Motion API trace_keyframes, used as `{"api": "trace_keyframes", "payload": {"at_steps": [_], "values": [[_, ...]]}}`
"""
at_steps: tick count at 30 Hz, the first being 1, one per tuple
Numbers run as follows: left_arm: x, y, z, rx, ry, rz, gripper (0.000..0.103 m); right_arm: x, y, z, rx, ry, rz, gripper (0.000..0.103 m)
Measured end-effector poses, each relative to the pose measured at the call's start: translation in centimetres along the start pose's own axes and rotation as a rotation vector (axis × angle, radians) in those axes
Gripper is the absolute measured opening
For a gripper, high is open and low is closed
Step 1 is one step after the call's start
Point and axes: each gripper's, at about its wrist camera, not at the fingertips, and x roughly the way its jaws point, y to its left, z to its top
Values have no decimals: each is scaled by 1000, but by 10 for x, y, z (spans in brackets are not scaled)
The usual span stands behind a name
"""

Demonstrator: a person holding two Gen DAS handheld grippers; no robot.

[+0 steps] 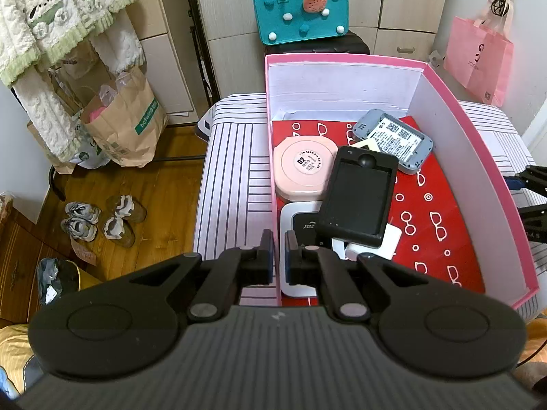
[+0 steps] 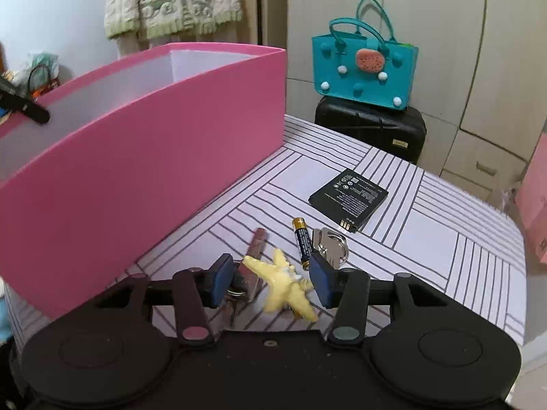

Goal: Organize rigid objects
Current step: 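Grasp the yellow starfish keychain with keys using the right gripper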

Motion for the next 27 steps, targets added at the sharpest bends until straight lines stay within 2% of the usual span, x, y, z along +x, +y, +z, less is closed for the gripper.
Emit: {"api": "trace_keyframes", "payload": {"at_steps": [7, 11, 14, 20, 22, 27], "values": [[0, 0, 0, 4, -1, -2, 6, -11, 1, -9, 55, -11, -20, 59], [-1, -1, 1, 5, -3, -2, 6, -14, 1, -16, 69, -24, -28, 58], [-1, -1, 1, 4, -2, -3, 7, -15, 5, -19, 36, -49, -43, 43], [-1, -1, 0, 4, -2, -3, 7, -17, 11, -17, -1, -49, -63, 43], [-1, -1, 0, 2, -2, -5, 7, -18, 11, -17, 5, -54, -68, 38], [0, -3, 1, 3, -1, -8, 7, -28, 6, -10, 28, -60, -17, 36]]}}
